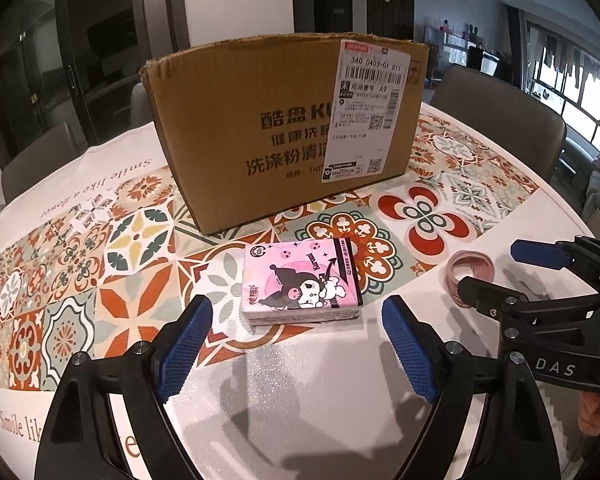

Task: Organize soft objects
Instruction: 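Grasp the pink Kuromi tissue pack with the left tool while the right grasps the pink hair tie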

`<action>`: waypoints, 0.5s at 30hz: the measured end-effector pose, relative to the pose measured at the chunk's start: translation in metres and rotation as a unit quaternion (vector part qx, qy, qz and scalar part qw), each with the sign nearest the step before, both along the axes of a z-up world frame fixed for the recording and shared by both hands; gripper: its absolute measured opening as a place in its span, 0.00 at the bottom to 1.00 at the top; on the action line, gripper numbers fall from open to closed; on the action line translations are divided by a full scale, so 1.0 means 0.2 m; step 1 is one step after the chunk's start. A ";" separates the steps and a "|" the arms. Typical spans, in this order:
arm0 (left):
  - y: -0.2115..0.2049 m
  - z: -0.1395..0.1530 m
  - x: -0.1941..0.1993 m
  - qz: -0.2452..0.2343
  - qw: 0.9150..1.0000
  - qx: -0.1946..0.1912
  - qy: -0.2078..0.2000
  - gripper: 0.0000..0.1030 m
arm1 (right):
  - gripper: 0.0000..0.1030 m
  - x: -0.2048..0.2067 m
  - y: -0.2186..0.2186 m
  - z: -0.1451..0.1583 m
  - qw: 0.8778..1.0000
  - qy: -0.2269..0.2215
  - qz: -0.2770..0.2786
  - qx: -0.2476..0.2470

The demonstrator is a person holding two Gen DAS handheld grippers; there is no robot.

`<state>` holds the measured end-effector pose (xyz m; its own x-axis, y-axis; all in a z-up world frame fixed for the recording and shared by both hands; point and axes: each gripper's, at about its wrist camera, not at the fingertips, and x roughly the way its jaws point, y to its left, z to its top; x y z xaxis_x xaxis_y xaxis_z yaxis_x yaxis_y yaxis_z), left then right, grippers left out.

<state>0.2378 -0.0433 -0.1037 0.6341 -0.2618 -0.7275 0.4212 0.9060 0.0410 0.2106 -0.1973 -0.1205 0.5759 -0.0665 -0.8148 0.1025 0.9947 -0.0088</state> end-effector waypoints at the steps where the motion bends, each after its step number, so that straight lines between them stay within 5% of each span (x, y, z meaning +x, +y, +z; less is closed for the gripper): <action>1: 0.00 -0.01 0.01 0.001 1.000 -0.001 0.003 0.85 | 0.72 0.00 0.00 0.00 1.000 -0.001 -0.001 0.000; 15: -0.03 -0.08 0.13 0.013 1.000 -0.007 0.026 0.84 | 0.72 0.07 -0.02 -0.07 1.000 0.013 -0.010 0.006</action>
<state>0.2631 -0.0503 -0.1204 0.6022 -0.2562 -0.7561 0.3987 0.9171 0.0068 0.2241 -0.2004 -0.1355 0.5538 -0.0684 -0.8299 0.1231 0.9924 0.0003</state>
